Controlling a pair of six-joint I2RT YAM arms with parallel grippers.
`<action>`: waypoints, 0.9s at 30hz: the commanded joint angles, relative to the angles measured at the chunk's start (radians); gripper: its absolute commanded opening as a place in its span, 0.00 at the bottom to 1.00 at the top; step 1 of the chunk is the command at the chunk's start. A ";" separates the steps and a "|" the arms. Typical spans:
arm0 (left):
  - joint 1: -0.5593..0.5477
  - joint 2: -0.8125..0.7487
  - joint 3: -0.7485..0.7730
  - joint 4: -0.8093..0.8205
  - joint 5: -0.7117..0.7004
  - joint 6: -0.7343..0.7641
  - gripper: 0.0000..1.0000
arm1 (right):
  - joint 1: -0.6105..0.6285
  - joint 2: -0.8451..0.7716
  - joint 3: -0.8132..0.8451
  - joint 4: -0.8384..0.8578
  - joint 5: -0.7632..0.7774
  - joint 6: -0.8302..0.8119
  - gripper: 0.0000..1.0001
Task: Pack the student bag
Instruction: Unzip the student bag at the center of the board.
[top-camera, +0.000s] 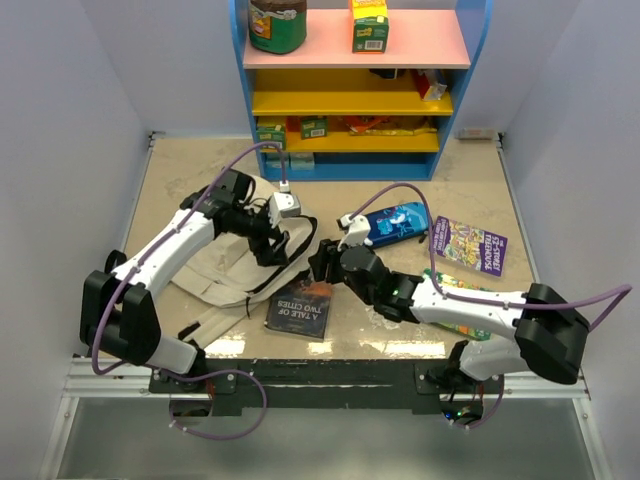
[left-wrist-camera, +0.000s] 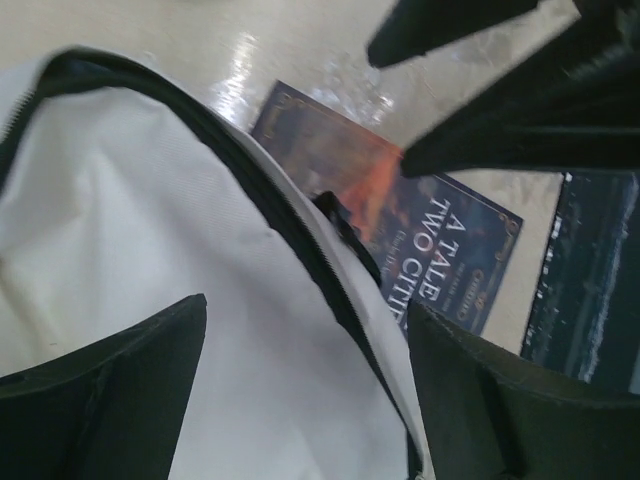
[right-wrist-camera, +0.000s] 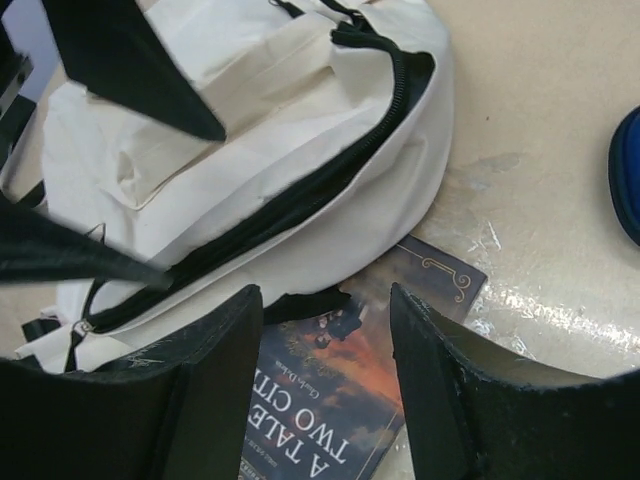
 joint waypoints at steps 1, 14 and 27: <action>0.002 -0.012 -0.043 -0.020 0.141 0.080 0.86 | -0.020 0.021 -0.008 0.064 -0.009 0.049 0.55; 0.005 0.009 -0.103 0.110 0.066 0.025 0.61 | -0.021 0.158 0.023 0.178 -0.086 0.069 0.51; 0.010 -0.003 -0.120 0.116 0.040 -0.001 0.06 | -0.018 0.238 0.046 0.264 -0.153 0.072 0.47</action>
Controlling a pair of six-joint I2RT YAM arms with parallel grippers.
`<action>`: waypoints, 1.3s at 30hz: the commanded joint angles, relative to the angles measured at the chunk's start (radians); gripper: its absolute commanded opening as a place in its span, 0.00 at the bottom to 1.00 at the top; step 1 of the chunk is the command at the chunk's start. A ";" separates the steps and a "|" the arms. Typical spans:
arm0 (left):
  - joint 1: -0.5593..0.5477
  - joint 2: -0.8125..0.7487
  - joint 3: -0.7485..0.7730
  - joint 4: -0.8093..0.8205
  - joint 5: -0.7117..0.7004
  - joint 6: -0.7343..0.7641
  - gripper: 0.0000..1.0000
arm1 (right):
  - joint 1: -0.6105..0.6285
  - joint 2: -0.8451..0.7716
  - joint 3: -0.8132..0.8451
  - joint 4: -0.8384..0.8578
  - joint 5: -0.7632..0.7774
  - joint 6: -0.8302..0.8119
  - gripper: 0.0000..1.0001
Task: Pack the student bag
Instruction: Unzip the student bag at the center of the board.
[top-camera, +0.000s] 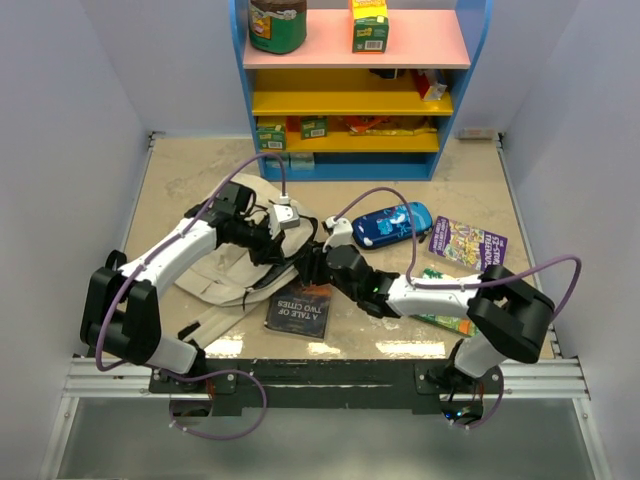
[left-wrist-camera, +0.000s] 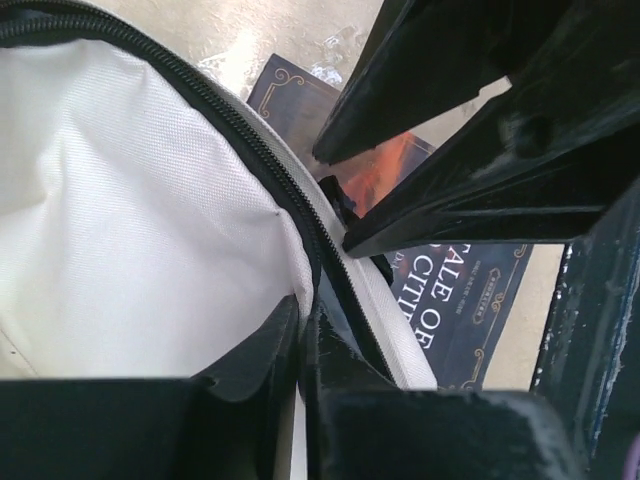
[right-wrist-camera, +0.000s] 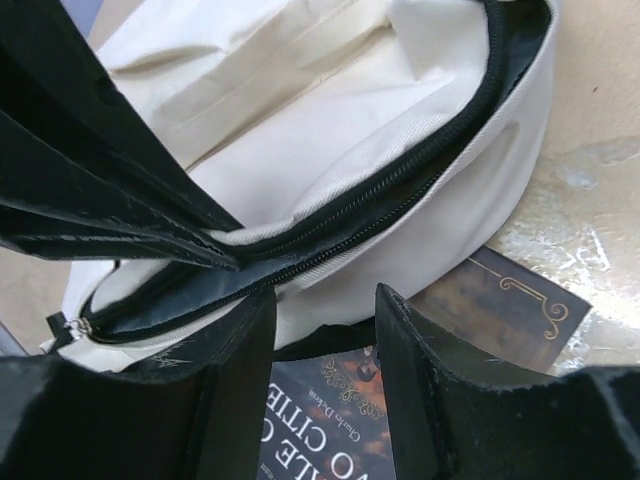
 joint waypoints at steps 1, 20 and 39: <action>0.009 -0.012 0.023 0.032 -0.002 -0.023 0.00 | 0.004 0.047 0.037 0.079 -0.048 0.011 0.46; 0.289 -0.239 0.101 0.132 0.004 -0.273 0.00 | 0.116 0.271 0.059 0.055 -0.018 0.034 0.27; 0.349 -0.364 -0.118 0.006 0.123 -0.044 0.00 | 0.283 0.223 0.288 -0.455 0.439 0.088 0.71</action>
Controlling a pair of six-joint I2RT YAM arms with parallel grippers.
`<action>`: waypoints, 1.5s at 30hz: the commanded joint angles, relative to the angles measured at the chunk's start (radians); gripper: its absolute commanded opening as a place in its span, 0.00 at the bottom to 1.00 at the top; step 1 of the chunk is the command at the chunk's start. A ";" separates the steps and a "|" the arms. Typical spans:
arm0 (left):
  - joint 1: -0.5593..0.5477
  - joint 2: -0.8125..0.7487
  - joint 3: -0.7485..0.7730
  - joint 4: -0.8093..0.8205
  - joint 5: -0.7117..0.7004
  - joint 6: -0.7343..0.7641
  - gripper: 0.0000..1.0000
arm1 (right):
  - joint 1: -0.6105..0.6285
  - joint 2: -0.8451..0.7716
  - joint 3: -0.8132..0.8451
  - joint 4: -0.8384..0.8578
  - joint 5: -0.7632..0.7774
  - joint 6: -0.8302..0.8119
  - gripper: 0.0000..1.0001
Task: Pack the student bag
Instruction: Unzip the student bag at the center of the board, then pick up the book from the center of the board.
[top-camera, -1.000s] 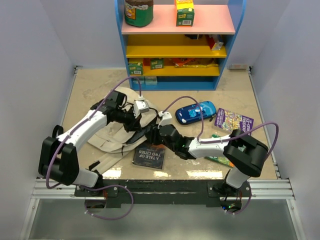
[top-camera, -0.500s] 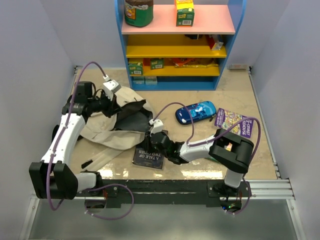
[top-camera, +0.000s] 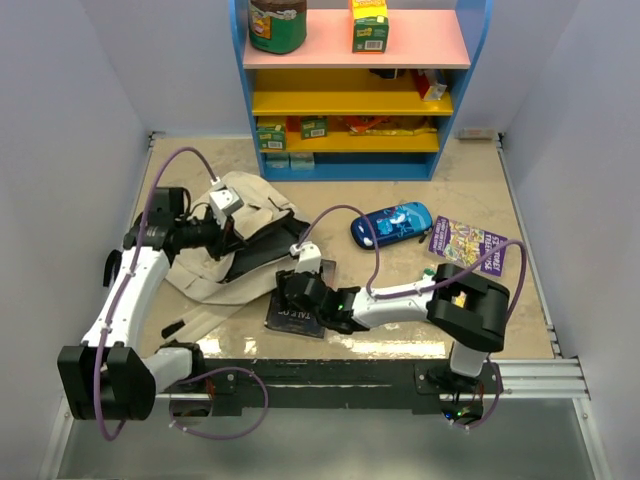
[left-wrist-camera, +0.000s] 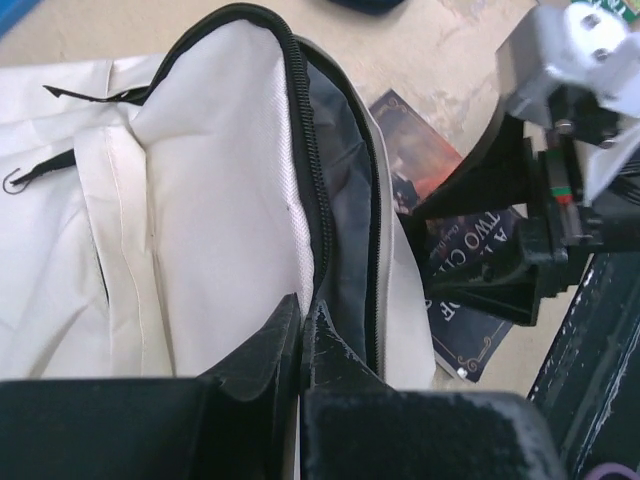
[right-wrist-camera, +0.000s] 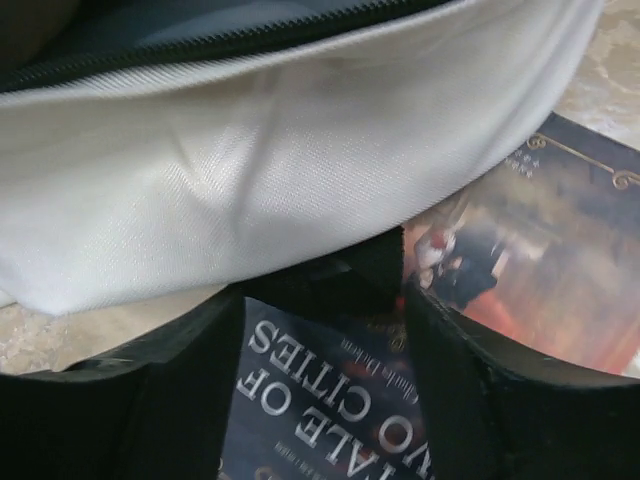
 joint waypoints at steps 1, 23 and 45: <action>0.002 -0.051 -0.052 0.029 0.028 0.053 0.00 | 0.135 0.005 0.171 -0.350 0.302 0.046 0.74; 0.025 -0.091 -0.065 0.134 -0.041 -0.045 0.00 | 0.272 0.344 0.482 -0.691 0.468 0.104 0.91; 0.024 -0.057 -0.070 0.146 -0.026 -0.055 0.00 | 0.328 -0.068 0.076 -0.614 0.443 0.147 0.00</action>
